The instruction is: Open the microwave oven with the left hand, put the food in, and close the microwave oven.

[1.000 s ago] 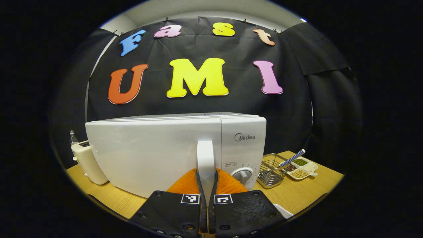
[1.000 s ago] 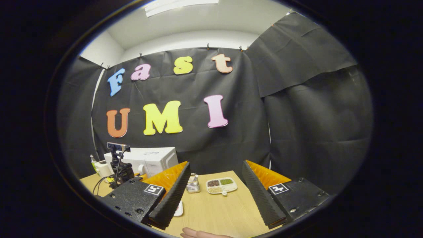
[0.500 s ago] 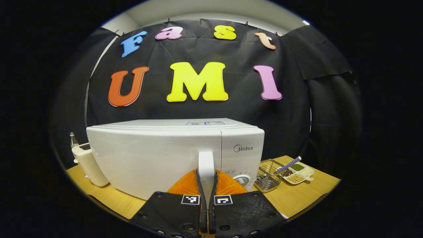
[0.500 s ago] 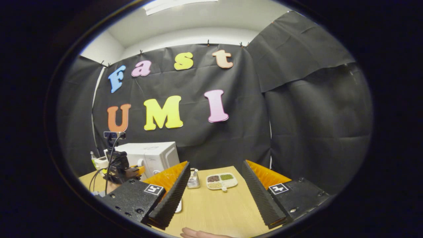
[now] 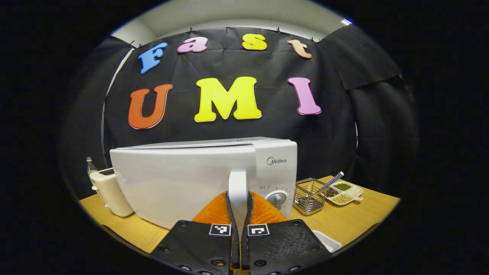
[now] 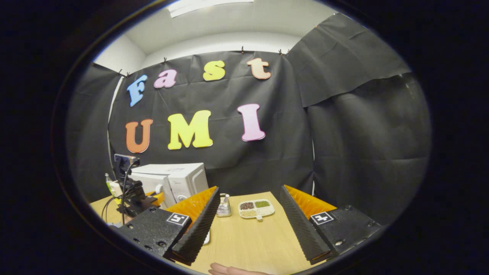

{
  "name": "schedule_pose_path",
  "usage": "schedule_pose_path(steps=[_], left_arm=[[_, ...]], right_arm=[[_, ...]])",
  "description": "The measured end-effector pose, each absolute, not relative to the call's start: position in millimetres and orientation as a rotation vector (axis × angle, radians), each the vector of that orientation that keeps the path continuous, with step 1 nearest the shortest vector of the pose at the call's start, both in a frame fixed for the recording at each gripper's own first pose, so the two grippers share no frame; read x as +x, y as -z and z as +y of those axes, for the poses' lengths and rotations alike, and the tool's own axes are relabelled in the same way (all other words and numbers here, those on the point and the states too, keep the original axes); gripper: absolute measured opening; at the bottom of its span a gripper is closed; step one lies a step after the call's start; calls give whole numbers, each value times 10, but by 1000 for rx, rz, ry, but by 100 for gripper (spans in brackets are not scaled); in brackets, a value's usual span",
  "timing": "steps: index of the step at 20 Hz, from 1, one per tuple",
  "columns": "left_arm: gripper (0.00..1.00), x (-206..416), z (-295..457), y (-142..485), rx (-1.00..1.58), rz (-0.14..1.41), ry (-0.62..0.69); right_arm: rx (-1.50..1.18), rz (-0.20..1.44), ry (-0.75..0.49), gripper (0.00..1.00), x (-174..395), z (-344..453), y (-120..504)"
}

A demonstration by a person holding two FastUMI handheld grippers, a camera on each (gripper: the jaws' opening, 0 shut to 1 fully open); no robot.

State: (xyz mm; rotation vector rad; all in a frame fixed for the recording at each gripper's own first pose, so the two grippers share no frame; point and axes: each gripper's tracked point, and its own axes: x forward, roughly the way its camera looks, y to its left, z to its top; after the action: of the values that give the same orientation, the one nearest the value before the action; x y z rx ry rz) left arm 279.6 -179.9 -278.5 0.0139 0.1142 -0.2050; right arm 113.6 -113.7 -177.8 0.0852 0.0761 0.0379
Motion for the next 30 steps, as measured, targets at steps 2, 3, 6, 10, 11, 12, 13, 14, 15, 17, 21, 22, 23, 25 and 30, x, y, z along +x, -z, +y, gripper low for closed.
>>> schedule_pose_path(steps=[2,3,6,10,11,12,13,14,15,17,21,22,23,25,30], left_arm=[[1,2618,-1720,2786,1,151,217],[2,2510,-1657,2758,8,137,217],[1,2080,-1374,2730,33,91,223],[1,1551,-790,2724,24,100,175],[1,1429,-608,2730,26,108,158],[1,1317,-405,2731,25,115,135],[1,1214,-180,2733,29,123,106],[1,1112,74,2747,33,133,69],[1,1036,346,2749,32,139,21],[1,923,936,2793,35,156,-80],[1,785,1486,2814,-84,198,-81],[24,746,1662,2786,-61,187,-103],[14,714,1836,2726,-39,161,-140],[53,628,1969,2615,-57,146,-168],[93,430,2047,2348,5,144,-213]], right_arm=[[96,89,-43,100,1123,-1082,1800],[105,92,-59,100,1091,-1027,1799],[101,93,-69,100,987,-958,1819],[95,98,-74,91,809,-826,1804],[93,104,-80,100,773,-768,1813],[89,110,-86,100,727,-708,1820],[82,117,-94,100,693,-640,1830],[74,122,-102,100,652,-557,1839],[66,130,-110,100,611,-485,1848],[62,141,-136,100,541,-310,1853],[59,190,-193,100,547,41,1931],[54,202,-203,100,586,104,1950],[45,218,-213,100,640,162,1972],[15,262,-237,91,814,283,2085],[-100,516,-314,100,1442,503,2744]])
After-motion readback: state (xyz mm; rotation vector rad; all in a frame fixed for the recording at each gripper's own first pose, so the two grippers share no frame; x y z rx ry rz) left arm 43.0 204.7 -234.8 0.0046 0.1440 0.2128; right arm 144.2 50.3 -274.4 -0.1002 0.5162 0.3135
